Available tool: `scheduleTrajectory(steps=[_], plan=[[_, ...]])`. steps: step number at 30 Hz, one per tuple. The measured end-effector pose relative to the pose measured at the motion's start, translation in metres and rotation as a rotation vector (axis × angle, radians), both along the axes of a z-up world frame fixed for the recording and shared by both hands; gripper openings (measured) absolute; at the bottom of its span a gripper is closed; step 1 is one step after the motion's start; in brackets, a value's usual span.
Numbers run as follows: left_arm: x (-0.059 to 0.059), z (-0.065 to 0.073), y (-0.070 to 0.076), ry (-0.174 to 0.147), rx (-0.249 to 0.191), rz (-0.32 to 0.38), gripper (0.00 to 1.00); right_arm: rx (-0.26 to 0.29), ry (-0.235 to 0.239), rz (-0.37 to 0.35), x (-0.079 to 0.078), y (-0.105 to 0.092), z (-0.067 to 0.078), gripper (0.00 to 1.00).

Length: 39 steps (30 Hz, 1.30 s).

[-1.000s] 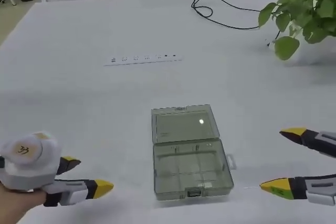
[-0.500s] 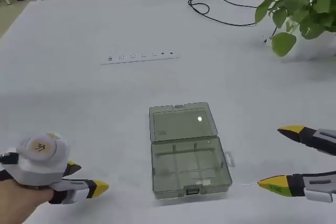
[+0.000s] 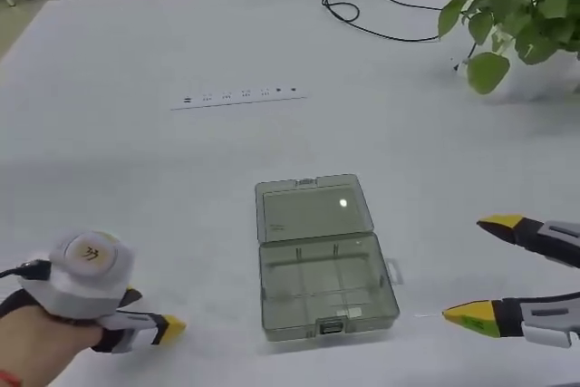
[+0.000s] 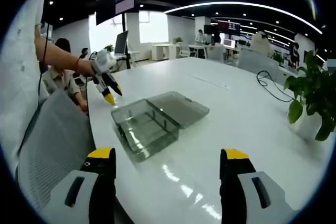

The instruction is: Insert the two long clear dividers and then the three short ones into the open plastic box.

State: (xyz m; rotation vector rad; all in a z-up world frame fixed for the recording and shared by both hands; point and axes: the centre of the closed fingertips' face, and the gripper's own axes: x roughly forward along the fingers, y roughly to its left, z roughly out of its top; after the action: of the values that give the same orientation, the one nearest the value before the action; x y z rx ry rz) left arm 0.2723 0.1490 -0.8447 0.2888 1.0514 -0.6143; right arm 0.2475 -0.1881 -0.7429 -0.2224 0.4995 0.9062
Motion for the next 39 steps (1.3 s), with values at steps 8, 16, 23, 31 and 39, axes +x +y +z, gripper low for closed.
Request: scheduleTrajectory(steps=[8, 16, 23, 31, 39], plan=[[0.0055, -0.0056, 0.0078, 0.008, 0.047, -0.010, 0.43, 0.004, -0.002, -0.007, 0.0000, -0.0018, 0.0011, 0.82], [0.0069, -0.0074, 0.0085, 0.018, 0.092, -0.010, 0.40, 0.007, -0.001, -0.009, -0.0010, -0.0012, 0.0002, 0.82], [0.0064, -0.0074, 0.0077, 0.051, 0.114, -0.004, 0.40, 0.008, -0.002, -0.012, -0.0019, -0.0019, 0.0003, 0.82], [0.0064, -0.0058, 0.0088, 0.065, 0.118, -0.001, 0.32, 0.007, -0.005, -0.016, -0.0019, -0.0030, 0.0017, 0.82], [0.0036, -0.0018, 0.0069, 0.060, 0.105, 0.008, 0.32, 0.005, -0.004, -0.014, -0.0028, -0.0019, 0.0024, 0.81]])
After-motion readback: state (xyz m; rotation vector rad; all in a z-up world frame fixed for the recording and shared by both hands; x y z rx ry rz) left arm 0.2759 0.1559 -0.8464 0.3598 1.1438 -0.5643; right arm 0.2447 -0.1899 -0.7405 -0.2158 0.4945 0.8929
